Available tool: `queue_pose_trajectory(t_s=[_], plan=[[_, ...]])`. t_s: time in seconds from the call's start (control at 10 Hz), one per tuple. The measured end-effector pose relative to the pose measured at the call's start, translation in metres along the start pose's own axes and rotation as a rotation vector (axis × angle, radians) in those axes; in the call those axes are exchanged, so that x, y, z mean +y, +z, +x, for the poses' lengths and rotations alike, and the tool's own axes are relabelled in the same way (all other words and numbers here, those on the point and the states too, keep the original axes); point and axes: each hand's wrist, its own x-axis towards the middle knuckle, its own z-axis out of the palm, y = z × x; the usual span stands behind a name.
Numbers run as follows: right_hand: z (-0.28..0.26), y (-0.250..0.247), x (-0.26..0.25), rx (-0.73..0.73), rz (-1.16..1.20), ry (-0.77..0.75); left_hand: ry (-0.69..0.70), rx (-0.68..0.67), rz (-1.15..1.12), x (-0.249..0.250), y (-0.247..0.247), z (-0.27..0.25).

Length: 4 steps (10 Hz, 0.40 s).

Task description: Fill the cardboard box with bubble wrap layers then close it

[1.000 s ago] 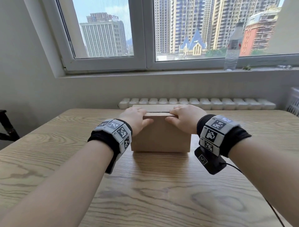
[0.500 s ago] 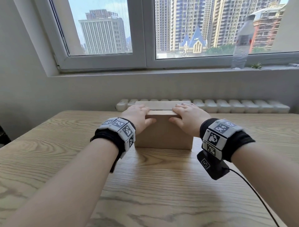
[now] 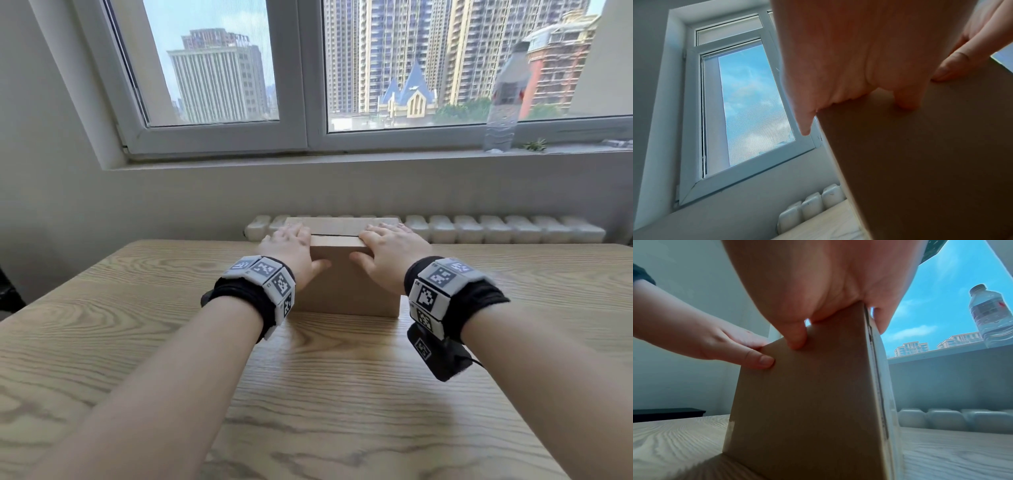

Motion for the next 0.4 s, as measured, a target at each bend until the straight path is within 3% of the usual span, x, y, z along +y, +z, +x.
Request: queue_pose_trajectory(t_s=[0.2,0.4], plan=[[-0.005,-0.009,0.003,-0.078,-0.001,0.016,-0.006,-0.073,0.04,0.004,-0.009,-0.015],[-0.021,-0.015,0.003,-0.033,0.051,0.019,0.042,-0.05,-0.006,0.011,-0.017,-0.032]])
